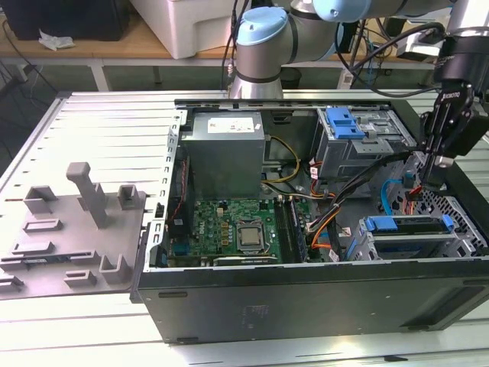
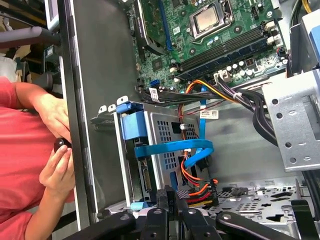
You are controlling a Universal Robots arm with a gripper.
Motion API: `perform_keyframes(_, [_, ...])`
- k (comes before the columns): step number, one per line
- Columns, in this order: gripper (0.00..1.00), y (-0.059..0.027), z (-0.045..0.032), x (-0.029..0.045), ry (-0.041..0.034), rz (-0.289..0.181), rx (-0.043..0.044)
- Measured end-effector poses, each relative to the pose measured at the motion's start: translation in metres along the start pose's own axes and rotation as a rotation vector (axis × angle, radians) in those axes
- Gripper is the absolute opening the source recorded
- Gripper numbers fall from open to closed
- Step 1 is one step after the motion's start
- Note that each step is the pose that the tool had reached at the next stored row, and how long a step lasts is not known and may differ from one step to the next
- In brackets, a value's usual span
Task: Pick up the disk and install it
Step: 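Insert the first disk wire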
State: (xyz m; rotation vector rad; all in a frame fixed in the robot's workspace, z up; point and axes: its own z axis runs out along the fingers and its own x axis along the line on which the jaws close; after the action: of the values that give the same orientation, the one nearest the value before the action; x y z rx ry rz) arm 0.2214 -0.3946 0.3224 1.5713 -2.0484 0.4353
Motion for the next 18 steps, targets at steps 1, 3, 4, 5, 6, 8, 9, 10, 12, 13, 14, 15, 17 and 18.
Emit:
perform_keyframes(1, [0.17,0.0001,-0.0002,-0.0003,0.0024,0.001,0.0005])
perform_keyframes(3, [0.17,0.0004,-0.0005,-0.0007,0.0067,0.001,0.0013])
perform_keyframes(4, [0.17,0.0006,-0.0007,-0.001,0.0091,0.002,0.0019])
perform_keyframes(5, [0.17,0.0008,-0.0009,-0.0013,0.0116,0.003,0.0024])
perform_keyframes(6, [0.17,0.0012,-0.0012,-0.0017,0.0144,0.003,0.003])
perform_keyframes(8, [0.17,0.0024,-0.0017,-0.0025,0.0215,0.005,0.0044])
perform_keyframes(9, [0.17,0.0031,-0.0018,-0.0027,0.0249,0.005,0.0052])
perform_keyframes(10, [0.17,0.0045,-0.0019,-0.0031,0.0308,0.006,0.0063])
perform_keyframes(12, [0.17,0.0081,-0.0018,-0.0032,0.0425,0.009,0.0088])
perform_keyframes(13, [0.17,0.0118,-0.0011,-0.0026,0.0491,0.009,0.011])
perform_keyframes(14, [0.17,0.0146,-0.0005,-0.002,0.0507,0.008,0.0123])
perform_keyframes(15, [0.17,0.0174,0.0001,-0.0015,0.0515,0.006,0.0135])
perform_keyframes(17, [0.17,0.0223,0.0012,-0.0005,0.0517,0.002,0.0166])
perform_keyframes(18, [0.17,0.0241,0.0016,-0.0001,0.0519,0.0,0.0181])
